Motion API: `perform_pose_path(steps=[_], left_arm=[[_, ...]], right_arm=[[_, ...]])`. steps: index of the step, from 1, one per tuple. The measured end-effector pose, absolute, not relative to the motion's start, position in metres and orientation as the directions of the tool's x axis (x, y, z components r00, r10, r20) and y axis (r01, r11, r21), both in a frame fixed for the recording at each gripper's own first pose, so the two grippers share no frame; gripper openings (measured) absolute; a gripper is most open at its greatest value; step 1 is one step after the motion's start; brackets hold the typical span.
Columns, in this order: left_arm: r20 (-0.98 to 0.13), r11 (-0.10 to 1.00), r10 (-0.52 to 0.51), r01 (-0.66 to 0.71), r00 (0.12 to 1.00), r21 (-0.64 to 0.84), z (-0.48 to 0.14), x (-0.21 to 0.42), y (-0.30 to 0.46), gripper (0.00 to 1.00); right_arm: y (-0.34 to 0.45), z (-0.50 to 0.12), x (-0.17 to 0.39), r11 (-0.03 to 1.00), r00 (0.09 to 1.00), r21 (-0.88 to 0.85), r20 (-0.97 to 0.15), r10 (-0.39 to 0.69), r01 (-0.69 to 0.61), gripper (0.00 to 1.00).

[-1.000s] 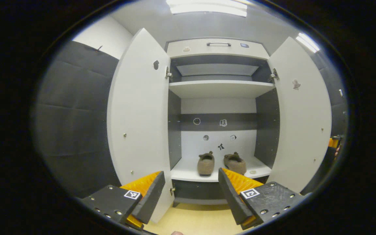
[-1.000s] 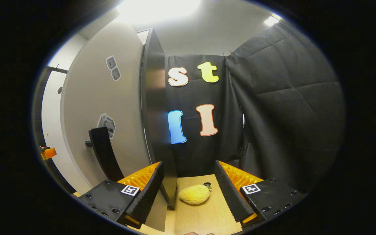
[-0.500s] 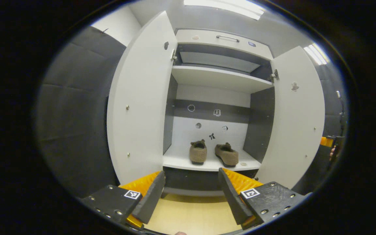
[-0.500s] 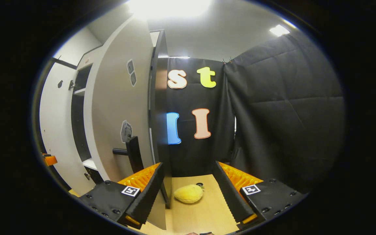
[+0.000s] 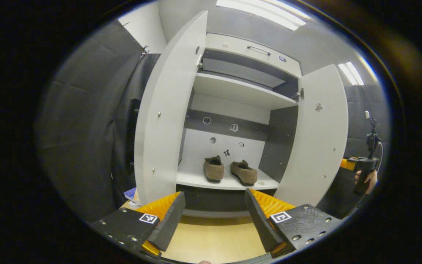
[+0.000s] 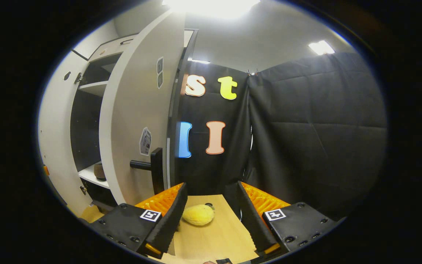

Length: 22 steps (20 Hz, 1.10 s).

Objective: Grab one shoe with the right hand and put it into the shoe cabinet, grab the other shoe with the left hand and put it into the shoe cabinet; then close the right door with the right hand and the left door with the left hand.

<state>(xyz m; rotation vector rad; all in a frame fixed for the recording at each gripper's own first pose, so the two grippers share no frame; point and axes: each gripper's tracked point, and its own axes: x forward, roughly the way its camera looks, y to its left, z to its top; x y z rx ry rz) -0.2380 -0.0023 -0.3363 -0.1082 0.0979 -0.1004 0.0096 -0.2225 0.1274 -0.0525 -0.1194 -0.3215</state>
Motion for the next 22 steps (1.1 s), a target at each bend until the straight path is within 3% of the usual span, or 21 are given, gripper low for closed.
perform_pose_path(steps=[6,7,10,15,17,22], left_arm=[[-0.07,0.988,-0.12,0.112,0.99,-0.106,-0.323,-0.246,0.021,1.0],[-0.065,0.986,-0.126,0.118,0.99,-0.119,-0.322,-0.246,0.023,0.97],[-0.056,0.986,-0.12,0.113,0.991,-0.125,-0.321,-0.25,0.036,0.94],[-0.045,0.993,-0.036,0.03,0.998,-0.117,-0.322,-0.268,0.082,0.95],[-0.029,0.993,0.012,-0.015,1.0,-0.113,-0.319,-0.277,0.11,0.96],[-0.009,0.987,0.139,-0.139,0.99,-0.076,-0.312,-0.284,0.186,0.95]], right_arm=[[-0.181,0.123,0.01,0.953,0.942,0.005,0.148,-0.3,0.303,0.84],[-0.172,0.123,0.012,0.956,0.945,0.0,0.151,-0.289,0.292,0.87],[-0.14,0.124,0.023,0.967,0.955,-0.011,0.157,-0.251,0.256,0.84],[-0.07,0.129,0.052,0.987,0.977,-0.081,0.171,-0.125,0.141,0.89],[-0.049,0.13,0.055,0.987,0.978,-0.116,0.188,-0.088,0.111,0.99],[-0.042,0.123,0.053,0.983,0.981,-0.148,0.176,-0.082,0.108,0.94]])
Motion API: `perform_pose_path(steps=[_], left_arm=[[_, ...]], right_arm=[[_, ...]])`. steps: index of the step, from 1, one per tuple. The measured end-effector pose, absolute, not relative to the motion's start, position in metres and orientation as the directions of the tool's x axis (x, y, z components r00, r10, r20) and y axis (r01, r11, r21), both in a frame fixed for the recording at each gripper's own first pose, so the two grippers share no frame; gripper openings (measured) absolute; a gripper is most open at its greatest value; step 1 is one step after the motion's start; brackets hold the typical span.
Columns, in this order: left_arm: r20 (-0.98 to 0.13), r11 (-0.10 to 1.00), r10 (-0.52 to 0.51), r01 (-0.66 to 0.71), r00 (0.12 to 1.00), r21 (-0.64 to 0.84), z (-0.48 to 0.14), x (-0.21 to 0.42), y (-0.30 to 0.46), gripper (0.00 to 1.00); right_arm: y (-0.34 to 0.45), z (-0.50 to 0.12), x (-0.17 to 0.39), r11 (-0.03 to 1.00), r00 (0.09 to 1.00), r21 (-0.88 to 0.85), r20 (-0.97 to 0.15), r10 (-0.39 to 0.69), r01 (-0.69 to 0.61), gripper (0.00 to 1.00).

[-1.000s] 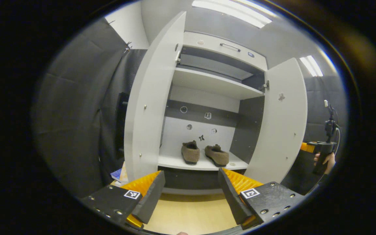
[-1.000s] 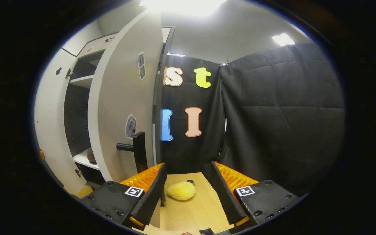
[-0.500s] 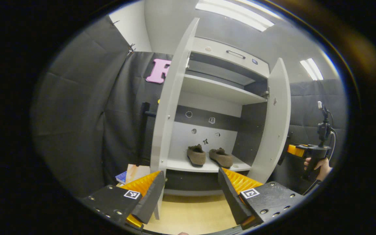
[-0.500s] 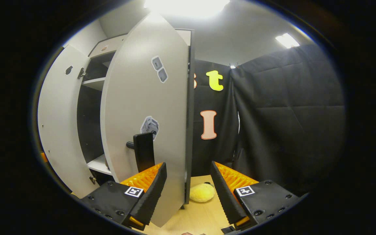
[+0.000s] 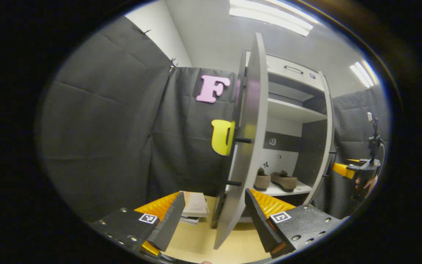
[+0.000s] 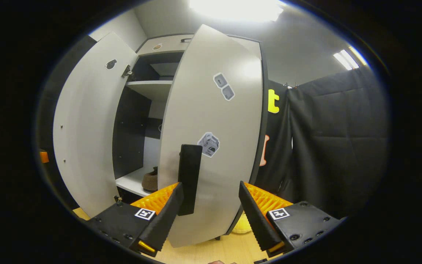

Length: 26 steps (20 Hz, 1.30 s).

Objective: Grab one shoe with the right hand and put it into the shoe cabinet, grab the other shoe with the left hand and put it into the shoe cabinet; then close the right door with the right hand and the left door with the left hand.

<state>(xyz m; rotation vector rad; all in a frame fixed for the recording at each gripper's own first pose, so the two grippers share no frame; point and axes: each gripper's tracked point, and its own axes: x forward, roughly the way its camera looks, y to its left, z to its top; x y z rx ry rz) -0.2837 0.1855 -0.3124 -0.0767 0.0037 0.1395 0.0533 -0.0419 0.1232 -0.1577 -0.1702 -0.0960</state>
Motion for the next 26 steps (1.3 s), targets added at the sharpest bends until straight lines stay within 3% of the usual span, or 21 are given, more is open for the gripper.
perform_pose_path(steps=[1,2,3,7,18,21,26], left_arm=[[-0.001,0.985,0.156,-0.156,0.988,-0.07,-0.308,-0.282,0.199,0.95],[0.011,0.983,0.174,-0.173,0.985,-0.063,-0.303,-0.28,0.212,0.89],[0.02,0.982,0.183,-0.182,0.983,-0.056,-0.296,-0.276,0.223,1.0],[0.015,0.987,0.163,-0.162,0.987,-0.018,-0.283,-0.247,0.248,1.0],[-0.019,0.994,-0.1,0.1,0.995,-0.04,-0.25,-0.145,0.226,0.95],[-0.005,0.992,-0.106,0.106,0.994,0.064,-0.241,-0.146,0.217,0.94],[-0.049,0.986,-0.166,0.167,0.985,0.0,-0.251,-0.14,0.189,0.95]], right_arm=[[-0.04,0.12,0.051,0.986,0.983,-0.132,0.162,-0.082,0.104,0.97],[-0.037,0.116,0.046,0.988,0.985,-0.116,0.149,-0.086,0.104,0.97],[-0.036,0.113,0.044,0.99,0.987,-0.101,0.134,-0.089,0.102,0.97],[-0.031,0.101,0.041,0.995,0.992,-0.037,0.09,-0.09,0.093,0.96],[-0.045,0.08,0.032,0.993,0.991,0.019,0.053,-0.121,0.12,0.98],[-0.059,0.074,0.029,0.989,0.988,0.017,0.045,-0.146,0.146,0.98],[-0.073,0.059,0.035,0.988,0.989,0.056,0.001,-0.145,0.144,0.96]])
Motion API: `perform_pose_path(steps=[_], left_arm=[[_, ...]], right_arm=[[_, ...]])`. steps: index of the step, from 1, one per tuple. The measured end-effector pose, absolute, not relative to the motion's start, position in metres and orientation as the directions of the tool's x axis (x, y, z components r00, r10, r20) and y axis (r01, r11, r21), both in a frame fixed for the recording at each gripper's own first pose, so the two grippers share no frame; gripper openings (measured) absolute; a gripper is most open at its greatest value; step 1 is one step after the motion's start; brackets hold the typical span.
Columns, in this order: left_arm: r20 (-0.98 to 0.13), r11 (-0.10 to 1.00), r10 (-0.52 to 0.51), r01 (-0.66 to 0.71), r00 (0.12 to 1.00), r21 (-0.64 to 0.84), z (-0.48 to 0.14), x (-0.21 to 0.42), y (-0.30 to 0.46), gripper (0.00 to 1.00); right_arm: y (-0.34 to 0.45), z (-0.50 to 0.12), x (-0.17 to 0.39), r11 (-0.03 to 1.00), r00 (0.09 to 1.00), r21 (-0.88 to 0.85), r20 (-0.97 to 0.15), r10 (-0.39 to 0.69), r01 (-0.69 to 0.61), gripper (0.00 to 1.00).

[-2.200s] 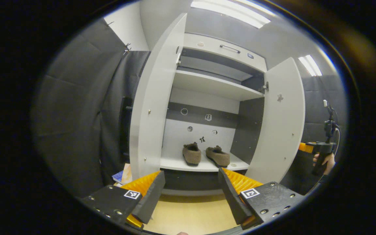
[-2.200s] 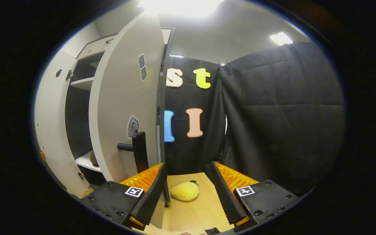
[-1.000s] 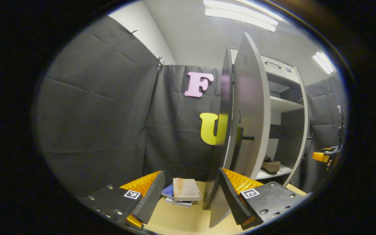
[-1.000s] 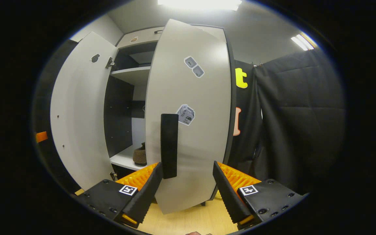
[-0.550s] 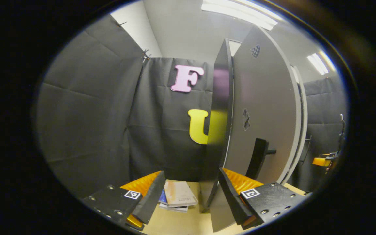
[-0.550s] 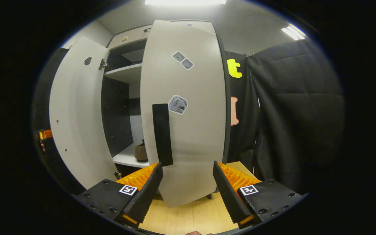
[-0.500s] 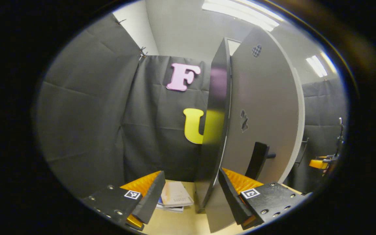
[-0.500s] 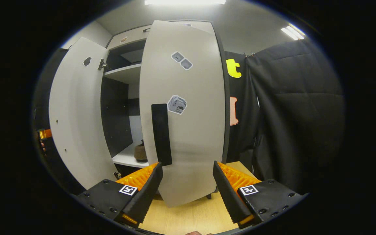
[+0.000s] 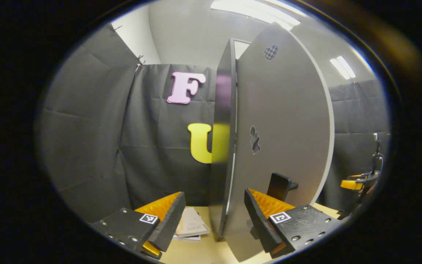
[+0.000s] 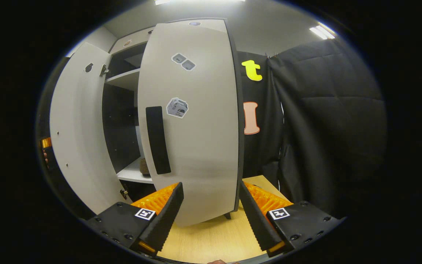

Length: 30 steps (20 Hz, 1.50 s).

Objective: Grab one shoe with the right hand and put it into the shoe cabinet, grab the other shoe with the left hand and put it into the shoe cabinet; then close the right door with the right hand and the left door with the left hand.

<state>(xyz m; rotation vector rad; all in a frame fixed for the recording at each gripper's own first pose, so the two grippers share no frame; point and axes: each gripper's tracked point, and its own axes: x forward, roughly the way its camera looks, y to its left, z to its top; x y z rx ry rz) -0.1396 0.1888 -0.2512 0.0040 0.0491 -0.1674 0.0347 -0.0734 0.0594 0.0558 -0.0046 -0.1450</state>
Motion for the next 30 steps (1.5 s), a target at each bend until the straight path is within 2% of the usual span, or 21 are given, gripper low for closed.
perform_pose_path(steps=[2,3,4,5,10,11,12,13,15,17,18,19,20,21,22,23,25,26,27,29,30], left_arm=[[-0.059,0.982,-0.187,0.188,0.98,0.009,-0.249,-0.138,0.164,0.98],[-0.061,0.982,-0.186,0.187,0.981,0.022,-0.249,-0.138,0.152,1.0],[-0.065,0.983,-0.176,0.178,0.982,0.031,-0.249,-0.137,0.141,1.0],[-0.066,0.986,-0.163,0.165,0.984,0.036,-0.25,-0.137,0.131,1.0],[-0.077,0.995,-0.088,0.092,0.993,0.042,-0.26,-0.125,0.071,1.0],[-0.081,0.995,-0.091,0.094,0.993,0.04,-0.266,-0.122,0.056,1.0],[-0.087,0.995,-0.094,0.096,0.992,0.023,-0.272,-0.118,0.042,1.0],[-0.09,0.996,-0.086,0.086,0.992,-0.006,-0.279,-0.115,0.031,1.0],[-0.098,0.996,-0.073,0.067,0.993,-0.058,-0.289,-0.113,0.017,1.0],[-0.093,0.998,-0.028,0.024,0.995,-0.054,-0.29,-0.115,0.014,0.99],[-0.087,0.999,-0.016,0.012,0.996,-0.049,-0.288,-0.117,0.014,0.99],[-0.079,0.999,-0.012,0.008,0.997,-0.047,-0.285,-0.119,0.014,0.99],[-0.065,0.999,-0.01,0.007,0.998,-0.044,-0.282,-0.121,0.011,1.0],[-0.044,0.999,-0.006,0.005,0.999,-0.035,-0.276,-0.124,0.011,1.0],[-0.015,1.0,0.001,-0.001,1.0,-0.023,-0.268,-0.129,0.012,1.0],[0.006,1.0,0.003,-0.003,1.0,-0.015,-0.261,-0.132,0.012,0.99],[0.051,1.0,0.009,-0.008,0.999,-0.02,-0.252,-0.139,0.011,0.99],[0.07,1.0,0.008,-0.006,0.998,-0.031,-0.248,-0.143,0.01,0.93],[0.083,0.999,0.011,-0.008,0.997,-0.043,-0.245,-0.145,0.011,0.93],[0.088,0.997,0.027,-0.021,0.996,-0.068,-0.248,-0.149,0.013,0.94],[0.08,0.996,0.033,-0.026,0.996,-0.084,-0.253,-0.151,0.015,0.96]], right_arm=[[-0.08,0.06,0.038,0.988,0.989,0.061,0.0,-0.145,0.145,0.93],[-0.083,0.063,0.04,0.987,0.989,0.062,0.006,-0.149,0.148,0.96],[-0.088,0.065,0.041,0.987,0.988,0.062,0.012,-0.151,0.15,0.93],[-0.092,0.067,0.042,0.987,0.988,0.064,0.018,-0.151,0.15,0.96],[-0.114,0.071,0.053,0.989,0.99,0.06,0.004,-0.138,0.138,0.96],[-0.119,0.071,0.052,0.989,0.991,0.062,0.002,-0.135,0.135,0.93],[-0.125,0.072,0.053,0.989,0.991,0.066,0.004,-0.132,0.132,0.96],[-0.13,0.073,0.054,0.989,0.992,0.07,0.004,-0.129,0.129,0.93],[-0.141,0.075,0.055,0.989,0.992,0.079,0.01,-0.129,0.128,0.96],[-0.15,0.077,0.056,0.987,0.991,0.093,0.016,-0.13,0.128,0.93],[-0.153,0.078,0.055,0.987,0.991,0.102,0.02,-0.13,0.128,0.96],[-0.157,0.078,0.054,0.986,0.991,0.11,0.025,-0.133,0.129,0.93],[-0.16,0.078,0.055,0.984,0.99,0.116,0.028,-0.14,0.136,0.98],[-0.163,0.078,0.055,0.982,0.988,0.121,0.033,-0.151,0.146,0.93],[-0.166,0.077,0.054,0.98,0.986,0.128,0.035,-0.16,0.155,0.97],[-0.168,0.077,0.054,0.977,0.985,0.137,0.037,-0.168,0.161,0.92],[-0.17,0.081,0.056,0.973,0.982,0.154,0.047,-0.182,0.173,0.92],[-0.17,0.084,0.057,0.971,0.98,0.158,0.057,-0.188,0.177,0.92],[-0.168,0.088,0.058,0.971,0.979,0.158,0.069,-0.194,0.181,0.92],[-0.164,0.097,0.057,0.973,0.976,0.146,0.095,-0.196,0.181,1.0],[-0.16,0.1,0.057,0.975,0.975,0.133,0.108,-0.195,0.18,1.0]])
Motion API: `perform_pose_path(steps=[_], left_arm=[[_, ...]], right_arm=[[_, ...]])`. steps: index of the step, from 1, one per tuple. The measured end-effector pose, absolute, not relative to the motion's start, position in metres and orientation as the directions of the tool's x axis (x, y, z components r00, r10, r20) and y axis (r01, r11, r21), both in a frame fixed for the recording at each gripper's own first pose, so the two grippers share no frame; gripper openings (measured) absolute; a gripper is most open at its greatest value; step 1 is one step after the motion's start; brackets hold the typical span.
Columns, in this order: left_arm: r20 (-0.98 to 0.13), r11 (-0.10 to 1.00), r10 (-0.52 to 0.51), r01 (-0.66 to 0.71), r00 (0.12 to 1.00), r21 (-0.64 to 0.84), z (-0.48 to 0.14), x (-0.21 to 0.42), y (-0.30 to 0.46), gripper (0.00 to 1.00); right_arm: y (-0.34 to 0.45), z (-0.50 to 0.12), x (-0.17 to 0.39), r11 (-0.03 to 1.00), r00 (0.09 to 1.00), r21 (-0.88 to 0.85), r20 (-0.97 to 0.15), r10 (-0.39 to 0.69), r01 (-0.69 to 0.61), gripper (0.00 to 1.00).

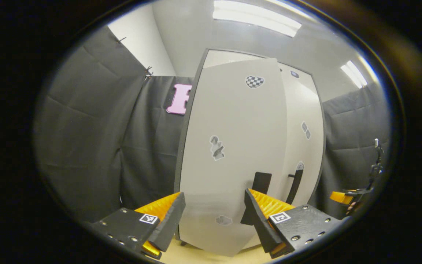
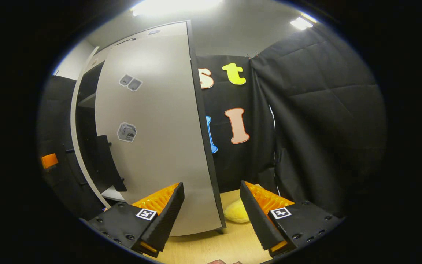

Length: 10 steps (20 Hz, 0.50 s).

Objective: Grab one shoe with the right hand and put it into the shoe cabinet, grab the other shoe with the left hand and put it into the shoe cabinet; then close the right door with the right hand and the left door with the left hand.

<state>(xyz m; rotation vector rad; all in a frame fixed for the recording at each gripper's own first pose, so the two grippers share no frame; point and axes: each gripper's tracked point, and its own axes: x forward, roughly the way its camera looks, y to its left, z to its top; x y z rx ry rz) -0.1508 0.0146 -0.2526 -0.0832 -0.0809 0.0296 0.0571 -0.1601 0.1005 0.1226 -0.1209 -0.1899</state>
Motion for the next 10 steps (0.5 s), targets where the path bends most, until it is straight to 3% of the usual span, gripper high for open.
perform_pose_path(steps=[5,10], left_arm=[[0.045,0.993,0.055,-0.05,0.997,-0.108,-0.275,-0.158,0.02,0.99],[0.02,0.991,0.065,-0.062,0.998,-0.123,-0.292,-0.175,0.01,0.99]], right_arm=[[-0.139,0.102,0.048,0.982,0.972,0.053,0.142,-0.186,0.18,0.97],[-0.114,0.084,0.038,0.991,0.986,0.039,0.106,-0.129,0.126,0.97]])
